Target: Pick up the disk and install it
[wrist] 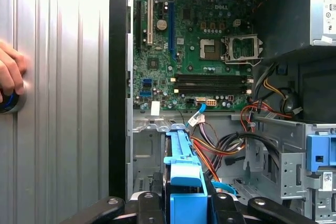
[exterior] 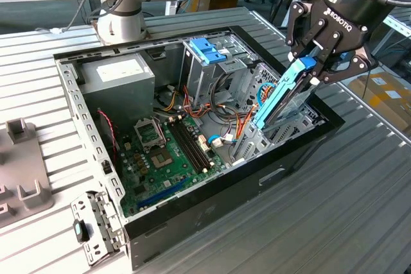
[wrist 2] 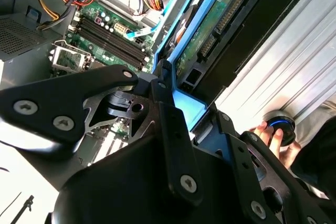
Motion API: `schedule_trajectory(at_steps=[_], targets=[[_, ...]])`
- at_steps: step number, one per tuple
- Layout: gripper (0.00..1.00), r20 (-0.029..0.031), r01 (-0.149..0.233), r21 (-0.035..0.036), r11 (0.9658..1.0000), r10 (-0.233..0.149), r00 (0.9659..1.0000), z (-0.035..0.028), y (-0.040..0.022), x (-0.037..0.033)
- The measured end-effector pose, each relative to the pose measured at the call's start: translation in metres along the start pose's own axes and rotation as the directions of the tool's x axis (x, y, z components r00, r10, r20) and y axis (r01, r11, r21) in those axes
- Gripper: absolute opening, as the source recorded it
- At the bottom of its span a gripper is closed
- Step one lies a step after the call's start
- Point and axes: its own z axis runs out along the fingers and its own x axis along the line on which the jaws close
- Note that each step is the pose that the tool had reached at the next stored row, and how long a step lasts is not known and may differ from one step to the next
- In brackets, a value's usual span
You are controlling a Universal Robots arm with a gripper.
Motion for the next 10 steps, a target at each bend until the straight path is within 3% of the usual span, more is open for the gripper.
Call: schedule_trajectory(at_steps=[10], targets=[[0.37,0.0,0.0,-0.0001,1.0,0.0,1.0,0.0084,-0.0001,0.0003]])
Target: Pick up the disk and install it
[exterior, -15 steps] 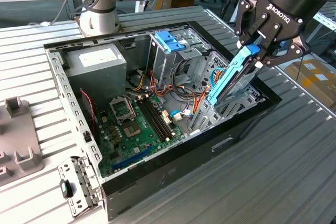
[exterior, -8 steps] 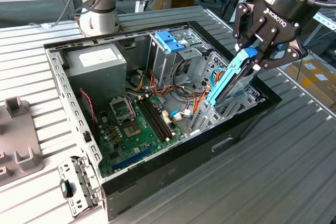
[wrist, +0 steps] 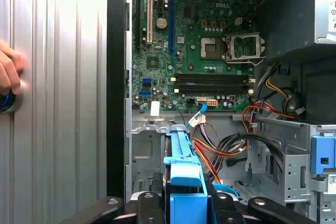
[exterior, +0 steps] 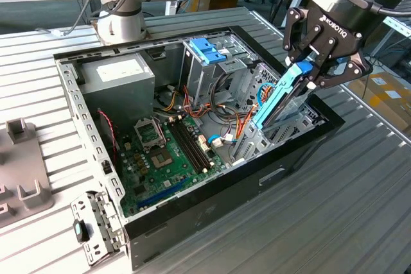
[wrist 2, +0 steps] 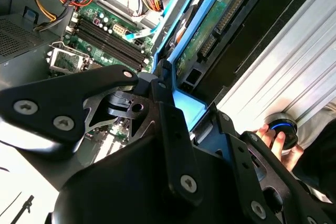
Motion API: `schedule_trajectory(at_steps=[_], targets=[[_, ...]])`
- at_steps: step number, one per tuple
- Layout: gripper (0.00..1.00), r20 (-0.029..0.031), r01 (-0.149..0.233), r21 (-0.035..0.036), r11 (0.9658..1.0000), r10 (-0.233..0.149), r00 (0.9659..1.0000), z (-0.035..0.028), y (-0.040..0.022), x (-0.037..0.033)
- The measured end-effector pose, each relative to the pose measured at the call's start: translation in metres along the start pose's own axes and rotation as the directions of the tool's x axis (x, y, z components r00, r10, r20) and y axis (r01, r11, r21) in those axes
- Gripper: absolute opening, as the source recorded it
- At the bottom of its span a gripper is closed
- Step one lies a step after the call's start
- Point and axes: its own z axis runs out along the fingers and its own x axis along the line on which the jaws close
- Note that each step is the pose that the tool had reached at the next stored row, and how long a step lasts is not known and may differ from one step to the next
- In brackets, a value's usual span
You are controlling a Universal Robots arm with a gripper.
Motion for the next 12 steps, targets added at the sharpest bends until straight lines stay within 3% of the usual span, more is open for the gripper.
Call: schedule_trajectory(at_steps=[12], targets=[[0.37,-0.0001,0.0,0.0,1.0,0.0,1.0,0.0042,0.0,0.0003]])
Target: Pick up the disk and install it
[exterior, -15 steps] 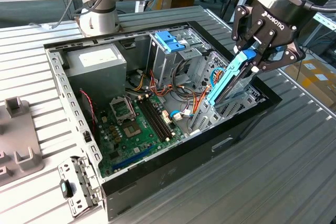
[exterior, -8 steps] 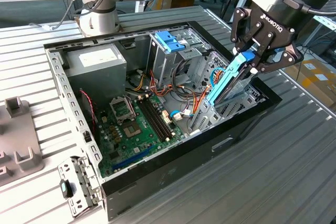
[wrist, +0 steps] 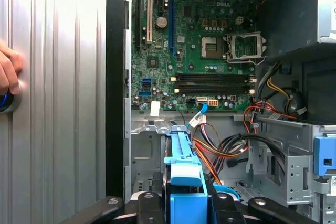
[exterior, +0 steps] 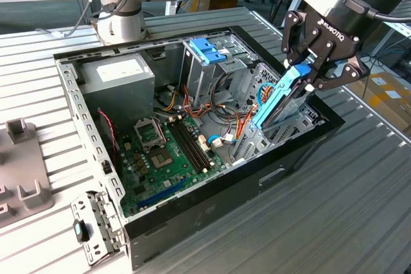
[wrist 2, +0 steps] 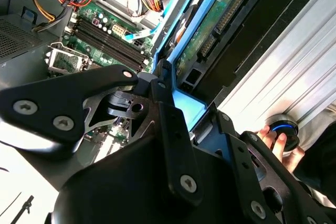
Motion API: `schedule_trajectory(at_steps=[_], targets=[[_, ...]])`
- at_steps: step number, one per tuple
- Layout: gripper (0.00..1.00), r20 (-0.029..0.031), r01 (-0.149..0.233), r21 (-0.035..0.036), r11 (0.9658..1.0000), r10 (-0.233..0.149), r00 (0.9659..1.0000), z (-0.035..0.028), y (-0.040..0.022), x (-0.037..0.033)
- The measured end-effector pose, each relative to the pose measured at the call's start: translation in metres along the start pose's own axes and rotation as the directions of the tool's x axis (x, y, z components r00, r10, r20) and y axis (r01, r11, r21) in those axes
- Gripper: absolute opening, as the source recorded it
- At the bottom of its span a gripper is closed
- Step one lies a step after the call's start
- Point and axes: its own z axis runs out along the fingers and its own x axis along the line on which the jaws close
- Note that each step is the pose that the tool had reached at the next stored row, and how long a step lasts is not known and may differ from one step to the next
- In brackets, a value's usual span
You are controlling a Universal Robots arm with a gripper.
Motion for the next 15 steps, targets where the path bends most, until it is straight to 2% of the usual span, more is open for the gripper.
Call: schedule_trajectory(at_steps=[15], targets=[[0.37,0.0001,0.0,0.0,1.0,0.0,1.0,0.0055,0.0,0.0004]])
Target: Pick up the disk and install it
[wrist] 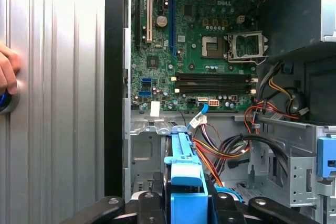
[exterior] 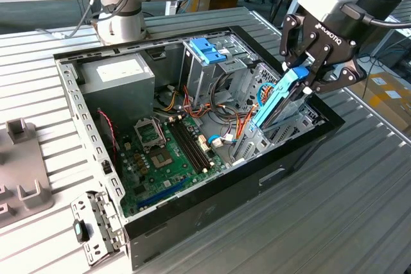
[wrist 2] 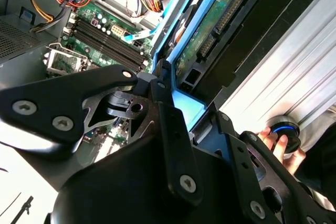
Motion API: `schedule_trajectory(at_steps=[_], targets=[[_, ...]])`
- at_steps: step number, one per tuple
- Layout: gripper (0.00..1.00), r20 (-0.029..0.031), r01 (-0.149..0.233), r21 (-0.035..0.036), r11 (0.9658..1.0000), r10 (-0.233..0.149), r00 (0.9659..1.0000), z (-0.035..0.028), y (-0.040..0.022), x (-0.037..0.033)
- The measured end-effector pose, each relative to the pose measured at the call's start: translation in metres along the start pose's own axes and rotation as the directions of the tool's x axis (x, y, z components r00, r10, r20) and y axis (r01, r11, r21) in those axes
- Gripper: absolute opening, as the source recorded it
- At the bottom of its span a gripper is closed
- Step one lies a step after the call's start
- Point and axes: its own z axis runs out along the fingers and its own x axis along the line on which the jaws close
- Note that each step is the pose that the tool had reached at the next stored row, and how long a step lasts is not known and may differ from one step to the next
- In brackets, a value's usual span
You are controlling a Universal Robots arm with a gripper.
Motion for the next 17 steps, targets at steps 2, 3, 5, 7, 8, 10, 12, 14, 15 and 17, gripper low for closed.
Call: schedule_trajectory(at_steps=[2,3,5,7,8,10,12,14,15,17], targets=[[0.37,0.0,0.0,0.0,1.0,0.0,1.0,0.001,0.0,0.0001],[0.37,0.0,0.0,0.0,1.0,0.0,1.0,0.0013,0.0,0.0001],[0.37,0.0,0.0,0.0,1.0,0.0,1.0,0.0021,0.0,0.0002],[0.37,-0.0001,0.0,0.0,1.0,0.0,1.0,0.003,0.0,0.0002],[0.37,0.0,0.0,0.0,1.0,0.0,1.0,0.0033,0.0,0.0003],[0.37,0.0,0.0,0.0,1.0,0.0,1.0,0.0041,0.0,0.0003],[0.37,-0.0001,0.0,0.0,1.0,0.0,1.0,0.0053,0.0,0.0004],[0.37,0.0001,0.0,0.0,1.0,0.0,1.0,0.0062,0.0,0.0005],[0.37,0.0,0.0,0.0,1.0,0.0,1.0,0.0068,0.0,0.0006],[0.37,0.0,0.0,0.0,1.0,0.0,1.0,0.0078,-0.0001,0.0006]])
